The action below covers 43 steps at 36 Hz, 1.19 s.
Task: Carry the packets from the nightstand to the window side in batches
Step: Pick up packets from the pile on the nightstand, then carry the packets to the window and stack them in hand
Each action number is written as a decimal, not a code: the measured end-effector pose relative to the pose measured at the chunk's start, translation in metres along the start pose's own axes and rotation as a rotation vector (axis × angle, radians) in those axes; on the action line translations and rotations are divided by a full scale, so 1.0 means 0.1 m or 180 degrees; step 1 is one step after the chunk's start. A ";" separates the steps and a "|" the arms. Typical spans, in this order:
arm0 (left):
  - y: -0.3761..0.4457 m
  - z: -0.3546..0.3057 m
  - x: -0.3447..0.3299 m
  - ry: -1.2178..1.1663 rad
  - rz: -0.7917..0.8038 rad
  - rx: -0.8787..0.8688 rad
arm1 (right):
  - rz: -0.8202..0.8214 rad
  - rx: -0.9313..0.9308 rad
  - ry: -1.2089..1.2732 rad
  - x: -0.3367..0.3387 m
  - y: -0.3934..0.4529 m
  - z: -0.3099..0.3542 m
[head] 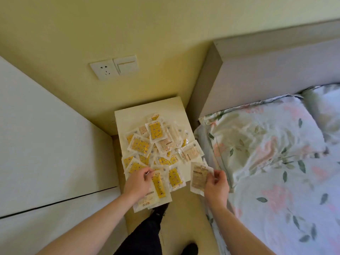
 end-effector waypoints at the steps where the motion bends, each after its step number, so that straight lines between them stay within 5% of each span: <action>1: -0.07 -0.11 0.10 0.0060 -0.0037 -0.0080 | -0.0011 0.0041 -0.0009 0.09 -0.08 0.10; 16: -1.69 -2.18 0.20 0.0770 -0.0568 -0.1650 | -0.0445 0.0704 0.0328 2.55 -1.48 0.47; 23: -3.15 -3.60 -0.72 0.0849 -0.0610 -0.2755 | -0.1313 0.0927 0.0550 4.50 -2.44 -0.15; 31: -5.11 -5.00 -2.10 0.0925 0.0011 -0.3885 | -0.2527 0.1151 0.0675 6.54 -3.70 -0.96; 43: -7.61 -6.05 -4.14 0.1155 0.0699 -0.5242 | -0.3953 0.0742 0.0785 8.59 -5.33 -2.26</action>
Point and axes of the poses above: each hand's wrist, its own y-axis towards the middle knuckle, its own x-axis out of the back of the hand, z = x × y, the point moved 7 cm from there along y, towards the middle knuckle, and after that the axes turned 15 degrees about y, right-handed, at the moved point
